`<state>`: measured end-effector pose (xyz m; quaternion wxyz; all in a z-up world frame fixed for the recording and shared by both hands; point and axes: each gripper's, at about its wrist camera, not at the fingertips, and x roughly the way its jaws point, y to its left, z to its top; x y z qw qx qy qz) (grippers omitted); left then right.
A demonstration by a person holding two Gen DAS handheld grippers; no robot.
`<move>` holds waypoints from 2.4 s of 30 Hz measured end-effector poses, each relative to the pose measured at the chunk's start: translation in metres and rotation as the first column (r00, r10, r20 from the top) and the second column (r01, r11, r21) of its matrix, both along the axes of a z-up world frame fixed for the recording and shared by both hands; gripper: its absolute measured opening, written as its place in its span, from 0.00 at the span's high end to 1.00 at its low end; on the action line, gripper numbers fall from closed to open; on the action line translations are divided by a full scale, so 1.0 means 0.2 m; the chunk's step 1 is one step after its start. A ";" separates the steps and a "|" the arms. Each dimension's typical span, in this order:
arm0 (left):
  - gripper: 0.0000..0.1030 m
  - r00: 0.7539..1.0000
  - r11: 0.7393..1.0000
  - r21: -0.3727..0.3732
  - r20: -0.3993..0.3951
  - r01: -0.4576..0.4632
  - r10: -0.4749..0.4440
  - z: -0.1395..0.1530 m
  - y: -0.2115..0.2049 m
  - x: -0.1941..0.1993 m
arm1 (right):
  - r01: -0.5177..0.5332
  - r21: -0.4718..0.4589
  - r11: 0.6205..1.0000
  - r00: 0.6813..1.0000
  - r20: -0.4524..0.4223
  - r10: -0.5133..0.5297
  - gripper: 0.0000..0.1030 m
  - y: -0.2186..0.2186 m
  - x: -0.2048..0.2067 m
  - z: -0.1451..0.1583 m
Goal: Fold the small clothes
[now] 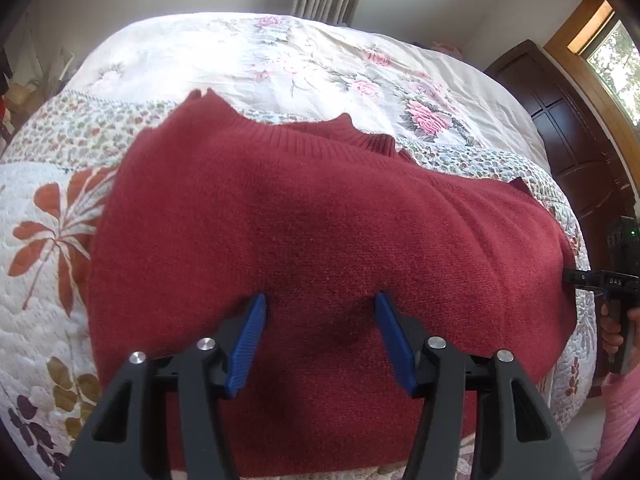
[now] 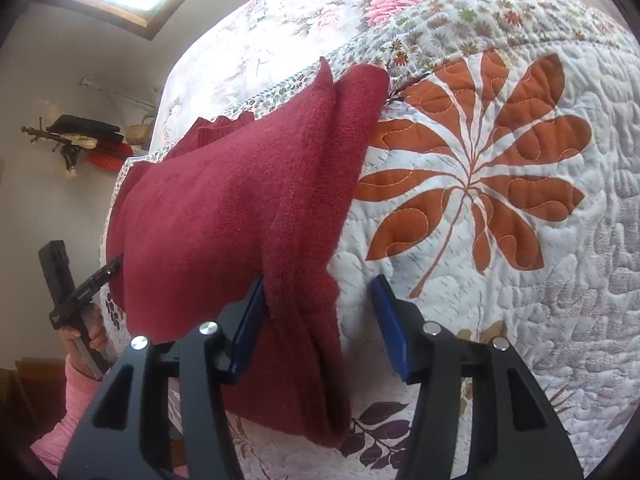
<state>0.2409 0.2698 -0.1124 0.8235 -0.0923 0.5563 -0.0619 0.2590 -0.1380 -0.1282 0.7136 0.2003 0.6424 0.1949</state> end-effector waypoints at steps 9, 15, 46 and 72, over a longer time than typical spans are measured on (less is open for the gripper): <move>0.40 1.000 1.000 0.011 -0.003 0.007 -0.007 -0.05 -0.01 0.00 | -0.012 -0.018 1.000 0.999 0.041 0.013 0.71 0.06 -0.03 0.02; 0.40 1.000 1.000 0.003 0.002 0.008 -0.008 -0.05 0.00 0.00 | 0.020 0.001 1.000 0.999 0.039 -0.020 0.73 0.05 -0.04 0.00; 0.35 0.998 0.993 -0.120 0.054 -0.004 0.011 0.20 0.23 -0.18 | -0.330 -0.068 0.941 0.939 0.079 0.335 0.83 1.17 0.22 0.51; 0.33 0.998 0.985 -0.172 0.057 0.031 -0.021 0.24 0.14 -0.17 | -0.273 -0.076 0.959 0.949 0.139 0.282 0.52 1.02 0.14 0.68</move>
